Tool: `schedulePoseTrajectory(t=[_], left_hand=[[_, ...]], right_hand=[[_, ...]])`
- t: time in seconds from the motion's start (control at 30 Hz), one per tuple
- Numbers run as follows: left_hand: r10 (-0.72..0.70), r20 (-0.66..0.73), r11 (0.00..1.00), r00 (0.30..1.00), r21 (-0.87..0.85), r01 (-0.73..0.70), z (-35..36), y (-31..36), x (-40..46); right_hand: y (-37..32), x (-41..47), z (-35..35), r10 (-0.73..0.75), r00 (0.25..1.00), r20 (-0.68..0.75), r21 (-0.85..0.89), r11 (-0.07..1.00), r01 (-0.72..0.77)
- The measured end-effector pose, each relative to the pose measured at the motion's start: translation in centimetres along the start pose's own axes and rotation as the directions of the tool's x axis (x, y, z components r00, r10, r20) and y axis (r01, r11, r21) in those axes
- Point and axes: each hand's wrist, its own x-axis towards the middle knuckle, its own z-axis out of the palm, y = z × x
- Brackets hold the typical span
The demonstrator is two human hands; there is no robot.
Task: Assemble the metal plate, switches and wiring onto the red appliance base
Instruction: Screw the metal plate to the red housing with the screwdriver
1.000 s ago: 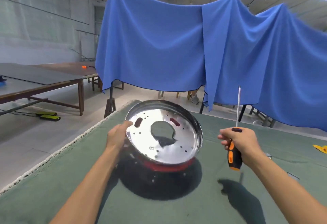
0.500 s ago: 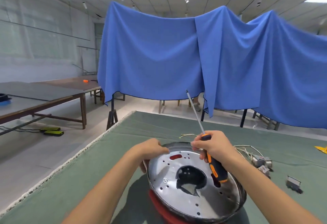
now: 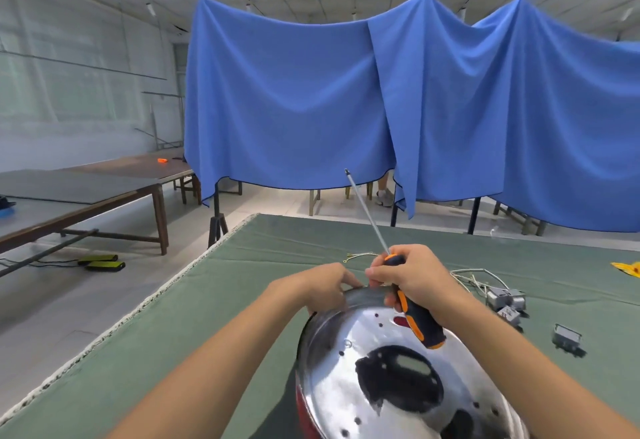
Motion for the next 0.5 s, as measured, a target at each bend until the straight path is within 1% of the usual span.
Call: schedulePoseTrajectory(t=[0.03,0.07,0.1,0.13,0.17,0.23,0.27,0.3,0.33,0.43,0.5], left_hand=[[0.058,-0.061,0.998,0.996,0.027,-0.057,0.3,0.8,0.5],[0.08,-0.112,0.997,0.991,0.004,-0.08,0.5,1.5,0.8],[0.057,-0.14,0.997,0.989,-0.052,-0.065,0.7,1.9,1.0],[-0.003,-0.131,0.995,0.991,-0.103,-0.011,0.8,2.0,0.9],[-0.08,-0.087,0.989,0.993,-0.128,0.068,0.9,1.8,0.6],[-0.214,0.067,0.97,0.975,-0.101,0.219,0.8,1.1,-0.4],[-0.243,0.136,0.962,0.961,-0.094,0.256,0.8,0.8,-1.0],[-0.248,0.172,0.959,0.953,-0.098,0.267,0.8,0.7,-1.5],[-0.242,0.168,0.96,0.955,-0.103,0.262,0.8,0.6,-1.7],[-0.22,0.075,0.971,0.973,-0.074,0.225,0.3,0.9,-1.7],[-0.185,-0.017,0.983,0.983,0.016,0.185,-0.9,1.1,-1.1]], right_hand=[[0.1,-0.1,-0.4,-0.008,1.0,-0.013,-0.006,1.0,0.008],[0.2,-0.1,-0.9,-0.009,1.0,-0.025,-0.007,1.0,0.009],[0.4,-0.2,-1.3,0.0,0.999,-0.037,0.001,1.0,0.0],[0.7,-0.2,-1.7,0.016,0.999,-0.049,0.016,1.0,-0.016],[1.1,-0.3,-2.0,0.036,0.998,-0.06,0.031,0.999,-0.034],[1.7,-0.2,-2.4,0.071,0.995,-0.074,0.04,0.997,-0.068],[1.9,-0.2,-2.5,0.085,0.994,-0.075,0.039,0.996,-0.082],[2.1,0.0,-2.5,0.096,0.992,-0.076,0.042,0.995,-0.093],[2.3,0.1,-2.5,0.103,0.992,-0.076,0.052,0.994,-0.099],[2.3,0.5,-2.1,0.105,0.993,-0.06,0.101,0.99,-0.099],[2.1,0.5,-1.6,0.089,0.995,-0.049,0.119,0.989,-0.082]])
